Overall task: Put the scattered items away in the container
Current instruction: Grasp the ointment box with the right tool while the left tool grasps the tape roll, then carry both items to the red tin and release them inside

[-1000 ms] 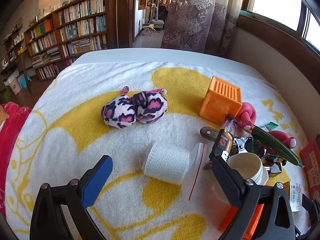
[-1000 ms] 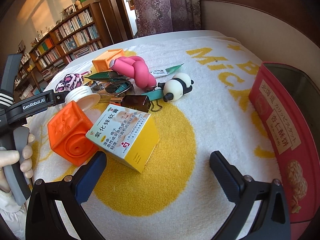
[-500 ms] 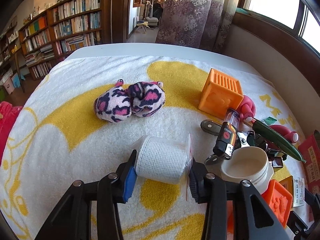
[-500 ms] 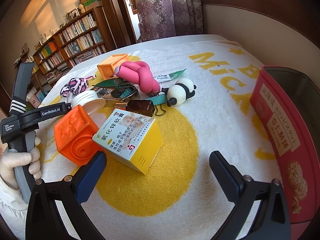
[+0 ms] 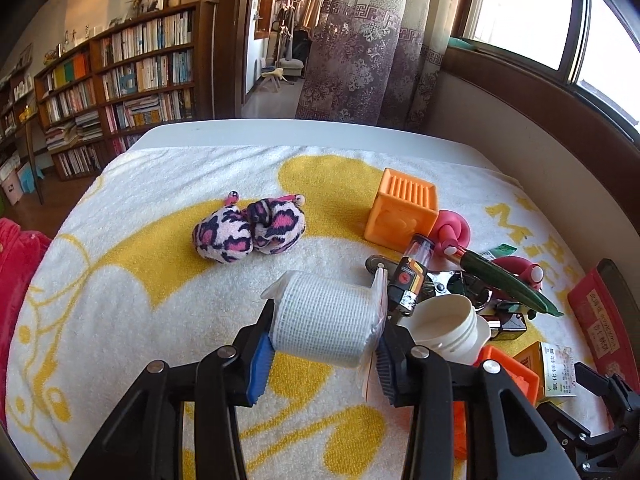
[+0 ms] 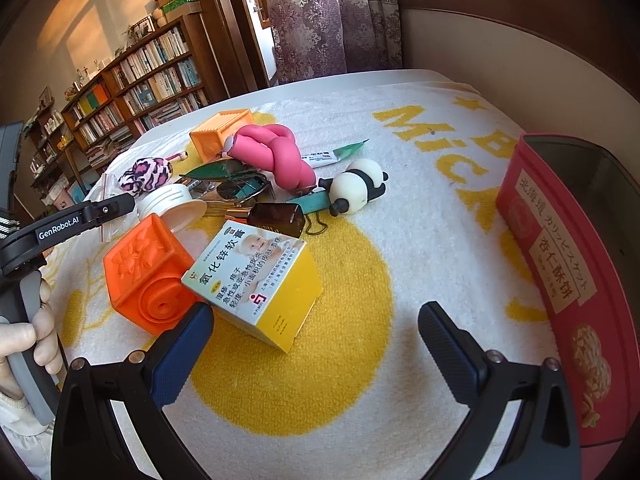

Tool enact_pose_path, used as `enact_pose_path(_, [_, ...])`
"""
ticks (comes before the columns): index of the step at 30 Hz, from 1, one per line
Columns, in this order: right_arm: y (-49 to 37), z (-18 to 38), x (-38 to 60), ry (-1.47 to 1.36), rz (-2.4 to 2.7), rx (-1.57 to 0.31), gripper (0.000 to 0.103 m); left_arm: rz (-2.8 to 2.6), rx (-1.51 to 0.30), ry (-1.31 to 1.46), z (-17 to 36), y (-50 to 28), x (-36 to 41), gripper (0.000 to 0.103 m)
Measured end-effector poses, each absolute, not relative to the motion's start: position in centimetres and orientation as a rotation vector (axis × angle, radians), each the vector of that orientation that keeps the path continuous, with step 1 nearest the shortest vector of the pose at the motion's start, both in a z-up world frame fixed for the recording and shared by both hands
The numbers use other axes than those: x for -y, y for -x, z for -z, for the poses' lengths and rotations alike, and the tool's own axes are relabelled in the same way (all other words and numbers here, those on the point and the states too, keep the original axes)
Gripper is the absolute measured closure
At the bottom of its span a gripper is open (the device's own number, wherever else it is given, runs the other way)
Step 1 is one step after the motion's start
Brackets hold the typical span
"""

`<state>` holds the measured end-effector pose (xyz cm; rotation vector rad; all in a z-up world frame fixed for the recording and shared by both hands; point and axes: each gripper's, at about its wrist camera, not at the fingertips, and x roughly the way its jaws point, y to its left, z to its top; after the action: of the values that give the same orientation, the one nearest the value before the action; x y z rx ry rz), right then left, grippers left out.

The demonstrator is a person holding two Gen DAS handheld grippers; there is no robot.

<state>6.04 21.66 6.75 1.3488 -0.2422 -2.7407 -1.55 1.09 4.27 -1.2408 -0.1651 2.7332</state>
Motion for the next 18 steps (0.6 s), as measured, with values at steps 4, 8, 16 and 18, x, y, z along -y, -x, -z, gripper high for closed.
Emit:
enact_pose_path(4, [-5.1,-7.3,-20.3,-1.340,2.719,0.229,0.001,-2.727,0.171,1.220,-4.6,1.2,-1.2,0.058])
enact_pose_path(8, [-4.2,-6.9,-19.4,-1.333,2.756,0.151,0.001,-2.722,0.178,1.220,-4.7,1.1,-1.2,0.058])
enact_pose_path(16, [-4.3,-6.2,-20.7,-1.331,2.740,0.272,0.031,-2.707,0.150,1.218,-4.6,0.6,-2.1,0.058])
enact_pose_path(18, [-4.6,-6.5,-20.7,-1.306,2.747,0.278,0.031,-2.706,0.141,1.213,-4.6,0.5,-2.3,0.058])
